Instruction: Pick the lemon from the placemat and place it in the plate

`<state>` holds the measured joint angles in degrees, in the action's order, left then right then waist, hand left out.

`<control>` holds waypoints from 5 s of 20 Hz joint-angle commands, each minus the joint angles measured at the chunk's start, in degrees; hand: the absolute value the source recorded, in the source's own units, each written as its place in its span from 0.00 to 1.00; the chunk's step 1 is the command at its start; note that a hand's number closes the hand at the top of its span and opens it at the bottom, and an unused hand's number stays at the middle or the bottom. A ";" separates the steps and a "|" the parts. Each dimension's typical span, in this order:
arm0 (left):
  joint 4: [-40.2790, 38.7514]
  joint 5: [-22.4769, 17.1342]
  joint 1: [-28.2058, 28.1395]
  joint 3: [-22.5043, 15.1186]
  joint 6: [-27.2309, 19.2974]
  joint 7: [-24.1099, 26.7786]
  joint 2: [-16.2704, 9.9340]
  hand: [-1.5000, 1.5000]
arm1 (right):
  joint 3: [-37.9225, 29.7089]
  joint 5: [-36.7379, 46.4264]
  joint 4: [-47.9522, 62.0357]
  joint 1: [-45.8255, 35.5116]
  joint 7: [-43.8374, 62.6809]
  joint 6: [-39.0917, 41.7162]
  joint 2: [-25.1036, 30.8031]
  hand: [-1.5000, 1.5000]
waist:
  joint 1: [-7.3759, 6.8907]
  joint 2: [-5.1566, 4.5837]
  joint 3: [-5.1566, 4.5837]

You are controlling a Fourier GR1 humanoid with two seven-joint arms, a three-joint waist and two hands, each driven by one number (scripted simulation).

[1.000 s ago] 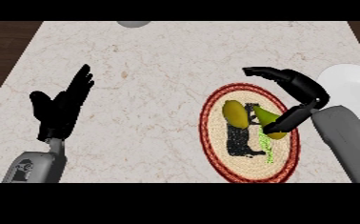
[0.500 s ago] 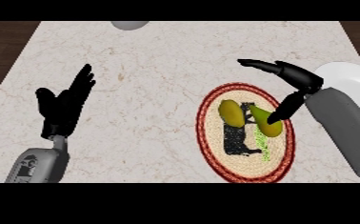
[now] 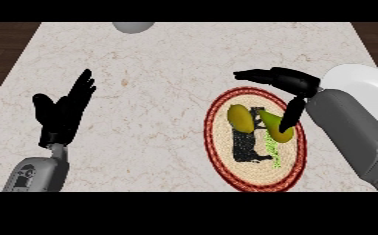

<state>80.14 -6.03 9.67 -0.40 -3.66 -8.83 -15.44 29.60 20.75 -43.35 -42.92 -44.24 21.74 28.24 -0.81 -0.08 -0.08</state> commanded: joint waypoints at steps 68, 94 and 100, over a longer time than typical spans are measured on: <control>5.00 3.79 -2.25 4.93 2.47 -3.77 2.64 0.50 | -33.44 21.46 -57.53 39.92 44.77 -30.70 -9.55 1.00 | 2.74 0.58 0.08; 2.41 4.76 -0.86 4.62 4.69 -1.49 4.40 0.50 | -54.50 9.59 5.27 20.01 20.19 -16.38 13.03 0.00 | -0.98 -0.38 0.24; 0.74 5.43 0.66 5.42 4.55 -0.75 3.94 0.50 | -56.29 8.69 13.23 15.13 6.05 -20.25 14.39 0.00 | -0.60 -0.36 0.25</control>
<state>80.36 -0.52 10.22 4.69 0.49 -9.33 -10.98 -24.86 30.60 -36.38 -23.49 -31.41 2.15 40.38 -1.02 -0.37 0.14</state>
